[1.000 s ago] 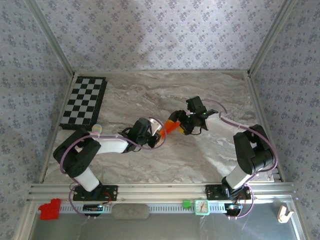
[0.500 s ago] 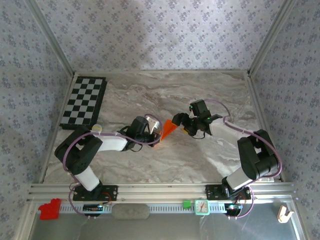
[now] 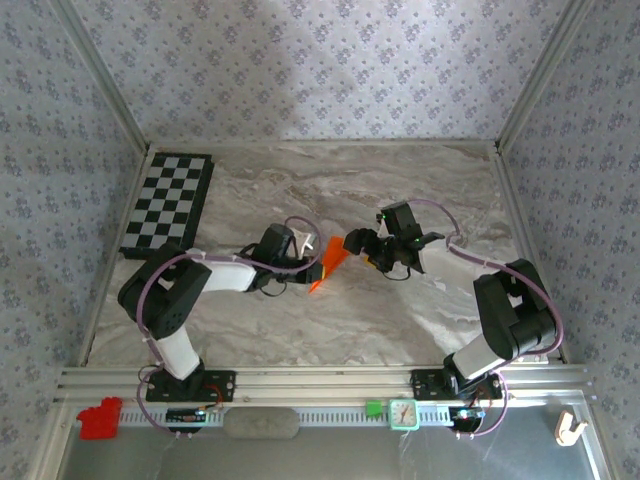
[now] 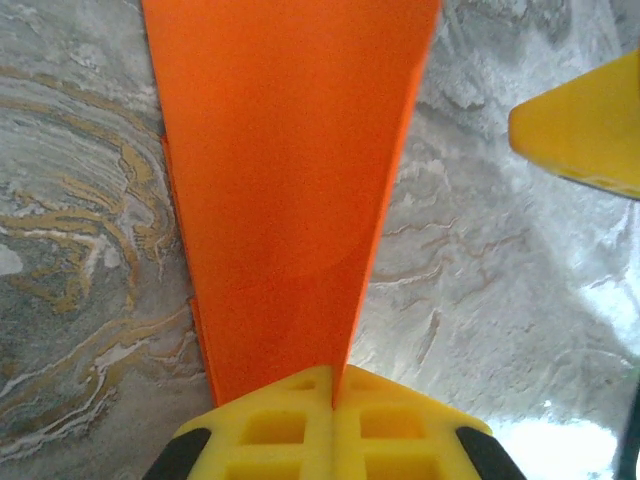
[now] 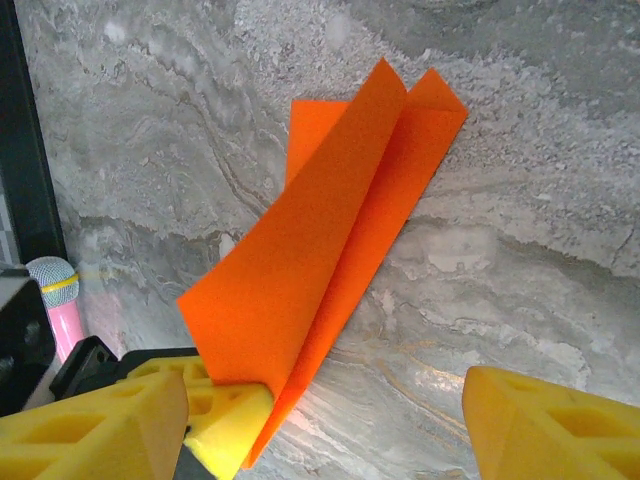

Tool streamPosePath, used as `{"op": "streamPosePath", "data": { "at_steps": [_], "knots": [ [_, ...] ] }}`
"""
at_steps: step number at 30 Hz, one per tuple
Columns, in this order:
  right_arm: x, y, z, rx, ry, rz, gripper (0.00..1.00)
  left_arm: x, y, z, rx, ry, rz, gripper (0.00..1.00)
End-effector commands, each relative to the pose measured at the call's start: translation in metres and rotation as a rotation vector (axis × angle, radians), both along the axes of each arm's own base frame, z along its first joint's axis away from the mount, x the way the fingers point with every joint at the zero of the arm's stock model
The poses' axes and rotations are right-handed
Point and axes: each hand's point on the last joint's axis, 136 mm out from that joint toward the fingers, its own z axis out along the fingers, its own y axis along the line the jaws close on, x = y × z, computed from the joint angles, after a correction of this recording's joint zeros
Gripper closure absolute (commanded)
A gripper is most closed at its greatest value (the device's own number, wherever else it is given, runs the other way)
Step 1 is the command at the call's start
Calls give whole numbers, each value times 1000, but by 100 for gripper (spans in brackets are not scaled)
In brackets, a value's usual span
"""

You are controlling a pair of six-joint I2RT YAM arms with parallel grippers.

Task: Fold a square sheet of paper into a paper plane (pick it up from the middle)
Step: Fold the wing for the fifth time at the center of the table.

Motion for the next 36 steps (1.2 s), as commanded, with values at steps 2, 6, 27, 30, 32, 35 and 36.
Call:
{"op": "streamPosePath", "data": {
  "at_steps": [2, 6, 27, 30, 32, 35, 36],
  "knots": [
    [-5, 4, -6, -47, -31, 70, 26, -1, -8, 6, -79, 102, 11, 100],
    [-4, 10, -13, -92, -33, 134, 27, 0, -10, 6, -117, 156, 41, 100],
    [10, 38, -38, -175, -19, 302, 28, 1, -5, 0, -217, 316, 137, 100],
    [9, 36, -43, -187, -6, 300, 28, 0, -5, -4, -219, 337, 143, 100],
    [10, 35, -45, -195, 1, 296, 28, -1, -5, -7, -219, 353, 145, 100],
    [9, 33, -51, -216, 17, 292, 28, -1, -6, -9, -221, 373, 146, 100],
    [9, 32, -53, -225, 24, 288, 28, -2, -6, -10, -219, 377, 146, 99]
  ]
}}
